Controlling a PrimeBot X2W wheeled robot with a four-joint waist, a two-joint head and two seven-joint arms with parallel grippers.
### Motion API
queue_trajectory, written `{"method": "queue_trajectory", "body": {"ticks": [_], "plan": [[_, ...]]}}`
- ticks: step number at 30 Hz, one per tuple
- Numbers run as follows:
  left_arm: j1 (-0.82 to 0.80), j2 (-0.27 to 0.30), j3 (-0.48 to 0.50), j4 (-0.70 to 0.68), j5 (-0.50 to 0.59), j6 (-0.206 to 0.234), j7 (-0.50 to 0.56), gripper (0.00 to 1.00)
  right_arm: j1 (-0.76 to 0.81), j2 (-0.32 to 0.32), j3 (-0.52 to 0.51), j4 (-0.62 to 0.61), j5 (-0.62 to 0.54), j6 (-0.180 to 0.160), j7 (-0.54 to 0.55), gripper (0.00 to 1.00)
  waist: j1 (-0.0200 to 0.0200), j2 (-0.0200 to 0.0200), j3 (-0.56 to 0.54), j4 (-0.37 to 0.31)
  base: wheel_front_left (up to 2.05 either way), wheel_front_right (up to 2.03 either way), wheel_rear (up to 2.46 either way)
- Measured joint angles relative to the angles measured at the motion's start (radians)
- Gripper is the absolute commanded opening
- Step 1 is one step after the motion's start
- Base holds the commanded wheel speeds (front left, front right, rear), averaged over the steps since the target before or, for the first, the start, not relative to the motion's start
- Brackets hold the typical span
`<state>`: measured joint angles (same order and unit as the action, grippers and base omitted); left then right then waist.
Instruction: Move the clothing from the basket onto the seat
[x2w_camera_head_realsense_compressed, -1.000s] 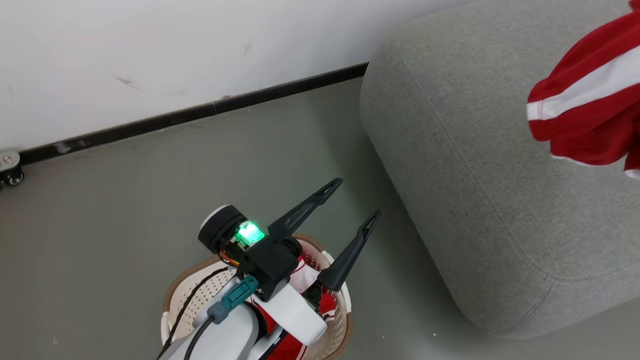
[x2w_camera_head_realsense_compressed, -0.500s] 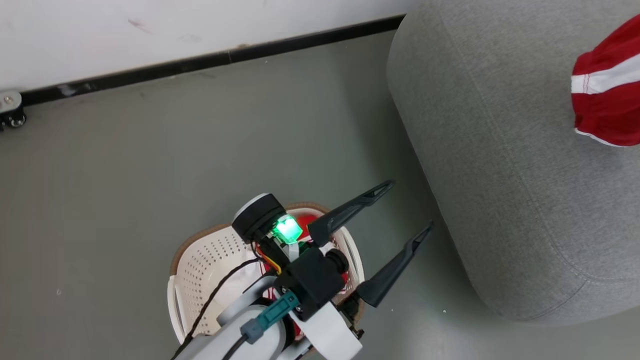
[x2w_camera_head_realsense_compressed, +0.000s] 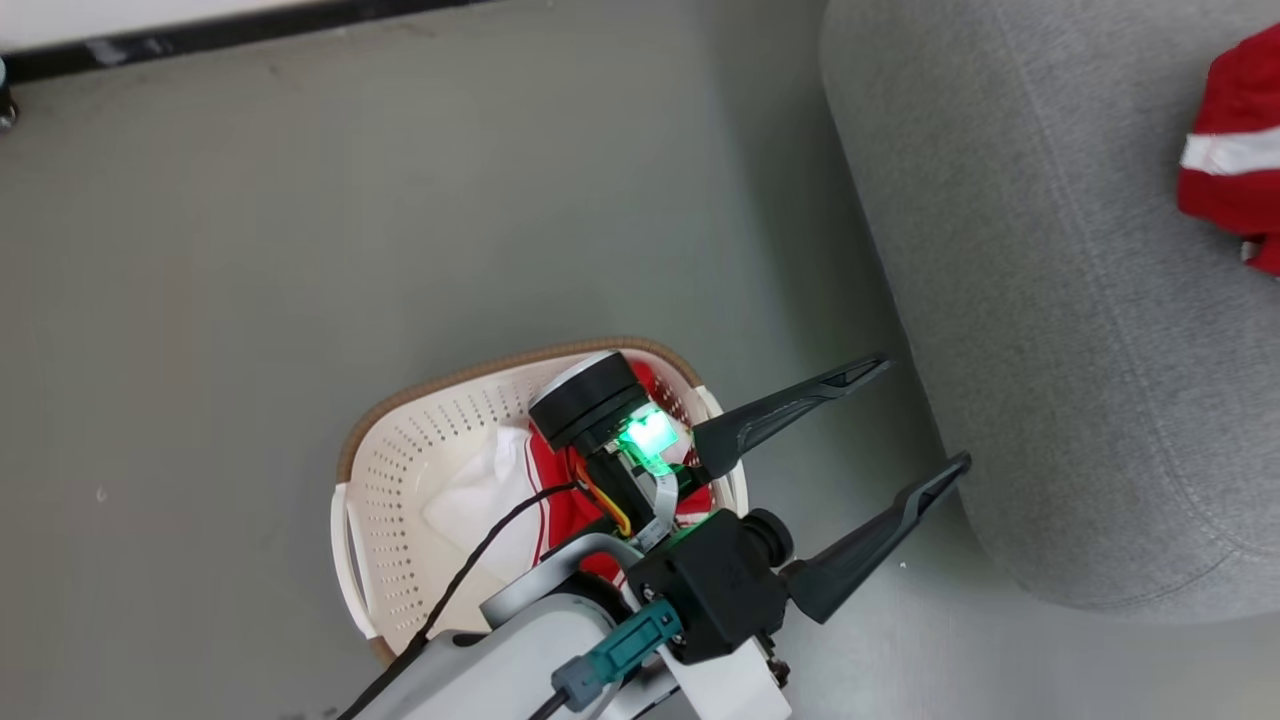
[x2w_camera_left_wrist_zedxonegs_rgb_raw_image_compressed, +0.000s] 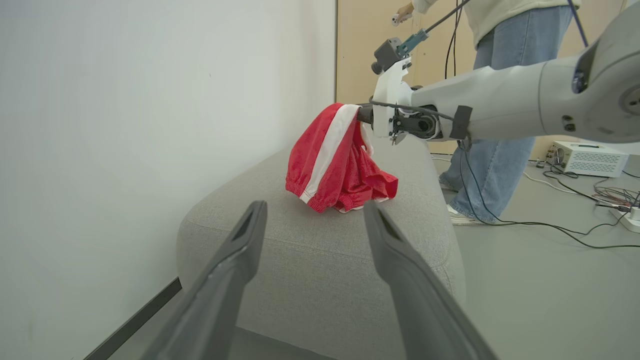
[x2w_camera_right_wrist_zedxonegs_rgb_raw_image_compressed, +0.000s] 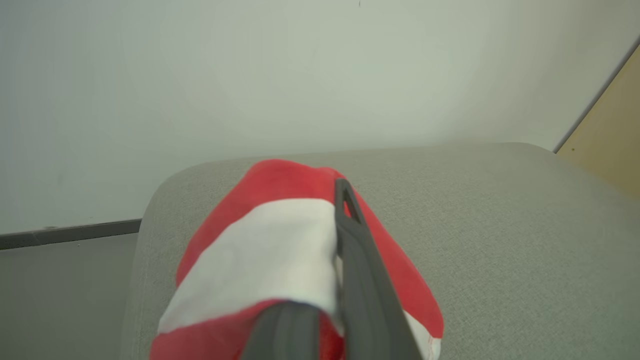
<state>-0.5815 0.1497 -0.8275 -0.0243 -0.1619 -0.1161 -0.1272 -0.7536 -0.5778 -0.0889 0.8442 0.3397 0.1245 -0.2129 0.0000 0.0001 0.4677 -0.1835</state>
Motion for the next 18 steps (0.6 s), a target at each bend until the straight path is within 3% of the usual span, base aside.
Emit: {"method": "queue_trajectory", "body": {"ticks": [6, 15, 18], "plan": [[-0.031, 0.007, -0.016, 0.000, 0.016, -0.003, 0.009, 1.00, 0.000, 0.063, -0.028, 0.044, 0.003, 0.000, -0.009, 0.00, 0.0000, 0.0000, 0.052, 0.007, 0.00, 0.00, 0.00], [-0.074, 0.030, -0.027, 0.020, 0.028, -0.003, 0.013, 1.00, -0.002, 0.080, -0.058, 0.091, 0.015, 0.000, -0.022, 0.00, 0.0000, 0.0000, 0.108, 0.005, 0.00, 0.00, 0.00], [-0.081, 0.045, -0.028, 0.037, 0.035, -0.003, 0.020, 1.00, -0.011, 0.096, -0.054, 0.093, 0.015, 0.000, -0.026, 0.60, 0.0000, 0.0000, 0.125, -0.001, 0.00, 0.00, 0.00]]}}
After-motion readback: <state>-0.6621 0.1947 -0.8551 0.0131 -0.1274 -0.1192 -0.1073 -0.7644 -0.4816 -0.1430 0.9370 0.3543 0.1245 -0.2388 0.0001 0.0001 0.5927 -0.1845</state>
